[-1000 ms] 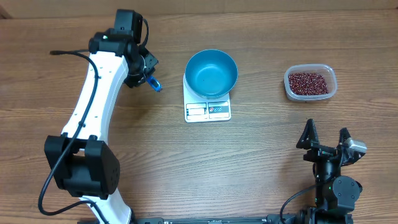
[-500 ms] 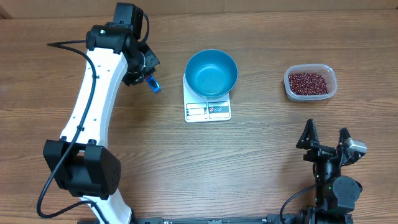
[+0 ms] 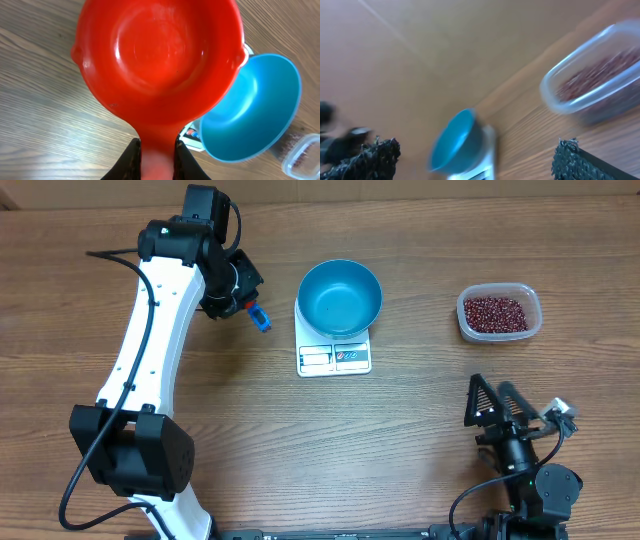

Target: Scoop item into bowl and weigh 150g on scale

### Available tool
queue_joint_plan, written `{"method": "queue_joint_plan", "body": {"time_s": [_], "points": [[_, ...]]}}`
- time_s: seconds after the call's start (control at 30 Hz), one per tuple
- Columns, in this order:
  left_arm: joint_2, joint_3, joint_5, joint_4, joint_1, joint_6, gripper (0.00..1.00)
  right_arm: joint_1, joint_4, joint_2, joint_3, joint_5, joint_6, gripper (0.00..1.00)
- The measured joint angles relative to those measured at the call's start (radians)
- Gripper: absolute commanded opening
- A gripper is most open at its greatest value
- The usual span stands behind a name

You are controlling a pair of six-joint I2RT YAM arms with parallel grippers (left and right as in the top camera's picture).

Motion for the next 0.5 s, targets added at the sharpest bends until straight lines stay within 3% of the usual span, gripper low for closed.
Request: {"method": "queue_joint_plan", "body": {"time_s": [0.27, 0.5], "points": [[0.0, 0.0, 0.064, 0.003, -0.016, -0.049, 0.04, 0.0, 0.008, 0.0, 0.0, -0.14, 0.214, 1.0], [0.0, 0.0, 0.074, 0.047, -0.089, -0.067, 0.04, 0.0, 0.146, 0.0, 0.0, -0.267, 0.217, 1.0]]}}
